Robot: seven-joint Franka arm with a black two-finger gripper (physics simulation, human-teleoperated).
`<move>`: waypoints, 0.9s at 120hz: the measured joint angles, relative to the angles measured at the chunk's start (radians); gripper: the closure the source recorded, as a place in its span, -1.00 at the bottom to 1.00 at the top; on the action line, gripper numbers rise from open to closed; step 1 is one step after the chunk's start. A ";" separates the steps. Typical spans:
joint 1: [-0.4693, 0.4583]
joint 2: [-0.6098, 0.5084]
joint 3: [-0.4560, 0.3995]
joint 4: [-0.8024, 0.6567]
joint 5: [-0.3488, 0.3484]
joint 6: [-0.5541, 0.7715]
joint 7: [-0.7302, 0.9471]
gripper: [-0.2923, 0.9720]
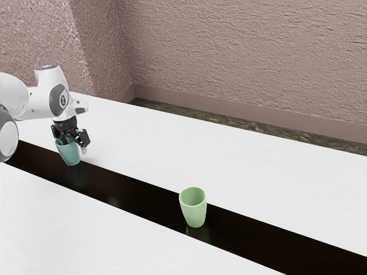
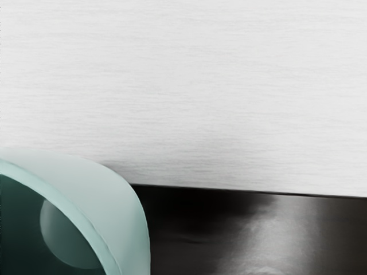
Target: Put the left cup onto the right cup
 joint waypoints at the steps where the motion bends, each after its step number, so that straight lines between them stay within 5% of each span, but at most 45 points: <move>1: 0.000 0.000 0.000 0.000 0.000 0.001 0.000 -0.49; 20: 0.007 0.002 0.001 -0.004 -0.001 0.012 0.000 -0.32; 63: 0.013 0.004 0.009 -0.009 -0.021 0.020 -0.001 0.48; 108: 0.014 0.007 0.030 -0.023 -0.037 0.021 -0.009 0.67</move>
